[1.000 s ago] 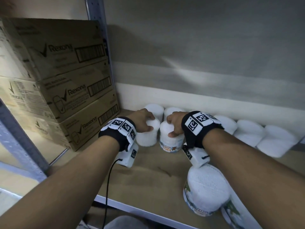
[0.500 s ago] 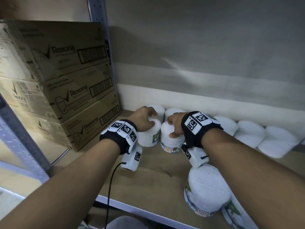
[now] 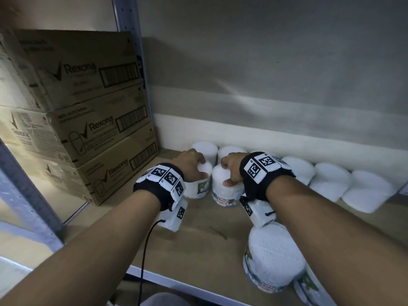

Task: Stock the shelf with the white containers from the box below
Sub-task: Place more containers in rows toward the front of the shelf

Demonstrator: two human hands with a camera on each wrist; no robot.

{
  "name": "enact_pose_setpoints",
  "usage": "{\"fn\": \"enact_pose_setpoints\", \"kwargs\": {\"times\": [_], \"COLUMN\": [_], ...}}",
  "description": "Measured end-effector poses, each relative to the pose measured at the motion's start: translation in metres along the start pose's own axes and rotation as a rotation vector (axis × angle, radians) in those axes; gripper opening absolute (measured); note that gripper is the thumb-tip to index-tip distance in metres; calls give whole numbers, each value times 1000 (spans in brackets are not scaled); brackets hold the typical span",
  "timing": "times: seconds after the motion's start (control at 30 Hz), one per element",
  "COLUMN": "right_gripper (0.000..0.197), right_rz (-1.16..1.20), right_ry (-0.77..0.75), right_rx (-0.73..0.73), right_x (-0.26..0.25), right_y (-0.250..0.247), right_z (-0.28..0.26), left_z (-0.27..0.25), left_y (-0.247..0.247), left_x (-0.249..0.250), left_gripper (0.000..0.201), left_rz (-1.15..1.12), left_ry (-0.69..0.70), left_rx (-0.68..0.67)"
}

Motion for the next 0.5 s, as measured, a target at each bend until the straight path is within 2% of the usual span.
{"fn": "enact_pose_setpoints", "kwargs": {"times": [0.13, 0.23, 0.3, 0.37, 0.43, 0.5], "right_gripper": [63, 62, 61, 62, 63, 63], "right_rz": [-1, -8, -9, -5, -6, -17], "right_ry": [-2, 4, 0, -3, -5, -8], "right_rx": [3, 5, 11, 20, 19, 16], "right_x": [-1, -1, -1, -1, -1, -2], "right_y": [-2, -1, -1, 1, 1, 0], "right_z": [0, -1, -1, 0, -1, -1], "left_z": [-6, -7, -5, -2, 1, 3], "left_y": [-8, -13, -12, -9, -3, 4], "left_x": [1, -1, -1, 1, 2, 0], "left_gripper": [50, 60, 57, 47, 47, 54], "left_rz": [-24, -72, -116, -80, -14, 52], "left_ry": [60, 66, 45, 29, -4, -51], "left_rx": [-83, -150, -89, 62, 174, 160]}}
Point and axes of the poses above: each hand's wrist, its own z-axis towards the middle knuckle, its own y-axis out of the palm, x = y × z, the point moved 2 cm from there along z, towards the middle knuckle, and after that the axes turned 10 degrees about y, right-handed, at the moved point
